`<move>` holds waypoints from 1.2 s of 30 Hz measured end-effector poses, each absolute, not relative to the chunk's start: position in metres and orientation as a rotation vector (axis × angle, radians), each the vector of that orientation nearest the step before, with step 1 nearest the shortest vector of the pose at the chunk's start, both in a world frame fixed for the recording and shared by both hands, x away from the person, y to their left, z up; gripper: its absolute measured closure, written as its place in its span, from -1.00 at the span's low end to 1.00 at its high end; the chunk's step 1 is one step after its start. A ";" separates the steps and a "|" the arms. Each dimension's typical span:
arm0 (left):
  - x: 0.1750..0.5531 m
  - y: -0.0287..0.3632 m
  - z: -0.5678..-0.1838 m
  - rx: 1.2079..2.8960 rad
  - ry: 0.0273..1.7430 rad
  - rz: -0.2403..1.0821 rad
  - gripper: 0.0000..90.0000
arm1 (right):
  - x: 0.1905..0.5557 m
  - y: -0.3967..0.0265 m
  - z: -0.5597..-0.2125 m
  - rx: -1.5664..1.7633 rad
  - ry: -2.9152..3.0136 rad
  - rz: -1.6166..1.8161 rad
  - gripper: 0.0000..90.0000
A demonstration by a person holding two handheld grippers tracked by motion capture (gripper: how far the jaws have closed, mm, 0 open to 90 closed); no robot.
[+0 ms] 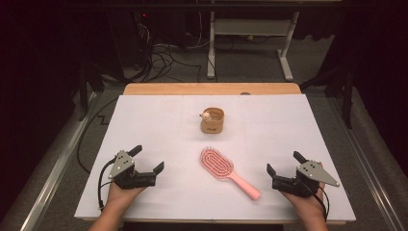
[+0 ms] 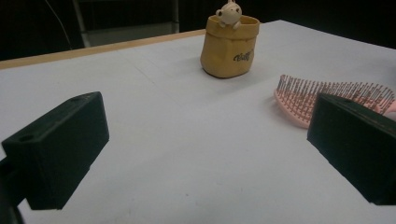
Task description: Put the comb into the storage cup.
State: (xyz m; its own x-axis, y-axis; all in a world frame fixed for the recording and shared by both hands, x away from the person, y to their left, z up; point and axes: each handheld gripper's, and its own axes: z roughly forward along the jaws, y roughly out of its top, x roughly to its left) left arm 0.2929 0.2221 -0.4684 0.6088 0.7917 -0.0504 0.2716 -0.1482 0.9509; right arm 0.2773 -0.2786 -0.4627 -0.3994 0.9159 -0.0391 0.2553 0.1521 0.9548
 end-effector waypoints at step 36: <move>0.294 0.220 -0.468 1.725 0.879 0.556 -1.00 | 0.269 -0.246 -0.455 1.045 1.959 1.319 -0.60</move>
State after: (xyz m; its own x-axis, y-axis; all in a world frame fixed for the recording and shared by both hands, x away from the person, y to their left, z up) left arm 0.2940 0.2202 -0.4682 0.6189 0.7835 -0.0565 0.2853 -0.1572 0.9454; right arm 0.2687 -0.2459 -0.4549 -0.5451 0.8381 -0.0202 0.2964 0.2152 0.9305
